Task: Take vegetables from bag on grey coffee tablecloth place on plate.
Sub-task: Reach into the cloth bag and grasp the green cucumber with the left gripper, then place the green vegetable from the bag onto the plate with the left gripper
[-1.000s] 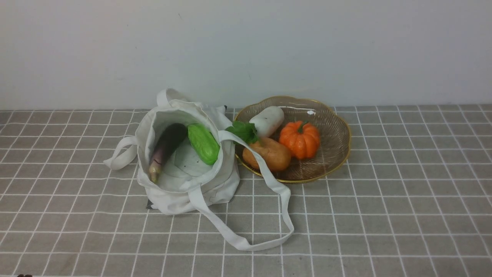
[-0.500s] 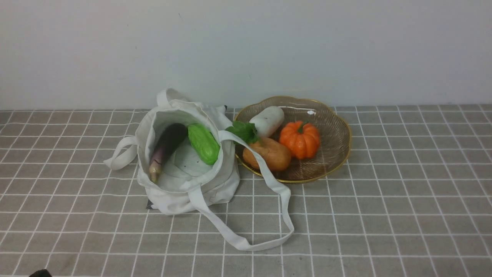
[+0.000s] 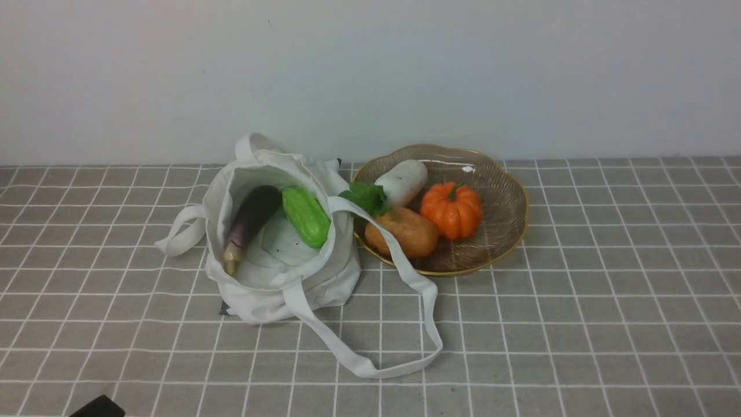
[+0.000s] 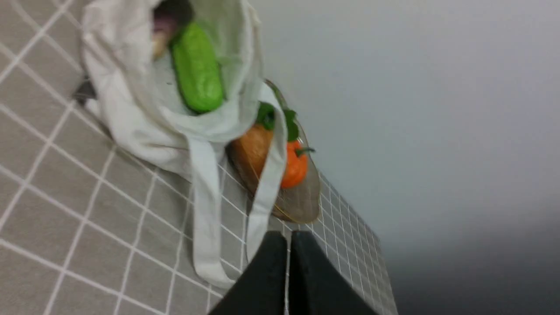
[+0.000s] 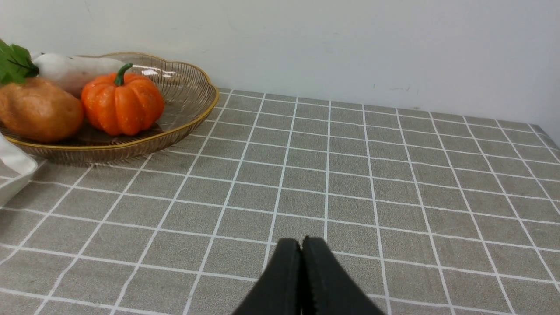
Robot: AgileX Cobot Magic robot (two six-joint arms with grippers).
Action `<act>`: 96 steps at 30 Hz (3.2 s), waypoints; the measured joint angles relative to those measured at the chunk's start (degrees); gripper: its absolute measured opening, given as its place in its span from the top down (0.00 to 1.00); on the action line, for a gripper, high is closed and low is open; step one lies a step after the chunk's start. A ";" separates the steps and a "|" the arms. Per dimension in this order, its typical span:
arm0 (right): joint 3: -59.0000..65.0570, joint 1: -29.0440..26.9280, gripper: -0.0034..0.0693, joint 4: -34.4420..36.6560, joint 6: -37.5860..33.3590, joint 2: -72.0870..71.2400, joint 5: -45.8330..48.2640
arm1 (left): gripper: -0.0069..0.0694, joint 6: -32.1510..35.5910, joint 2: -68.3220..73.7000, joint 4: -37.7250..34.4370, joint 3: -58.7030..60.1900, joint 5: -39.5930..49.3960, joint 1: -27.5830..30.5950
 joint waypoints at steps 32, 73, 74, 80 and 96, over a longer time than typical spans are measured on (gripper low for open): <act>0.00 0.00 0.97 0.00 0.00 0.00 0.00 | 0.30 22.73 109.64 19.81 -76.65 27.08 -5.59; 0.00 0.00 0.97 0.00 0.00 0.00 0.00 | 0.44 12.93 122.29 26.71 -92.38 25.10 -7.51; 0.00 0.00 0.97 0.00 0.00 0.00 0.00 | 0.44 12.93 122.04 27.11 -92.38 25.86 -7.51; 0.00 0.00 0.97 0.00 0.00 0.00 0.00 | 0.44 13.80 114.54 37.52 -92.38 41.78 -7.51; 0.00 0.00 0.97 0.00 0.00 0.00 0.00 | 0.44 15.35 109.76 30.34 -100.12 41.55 -19.15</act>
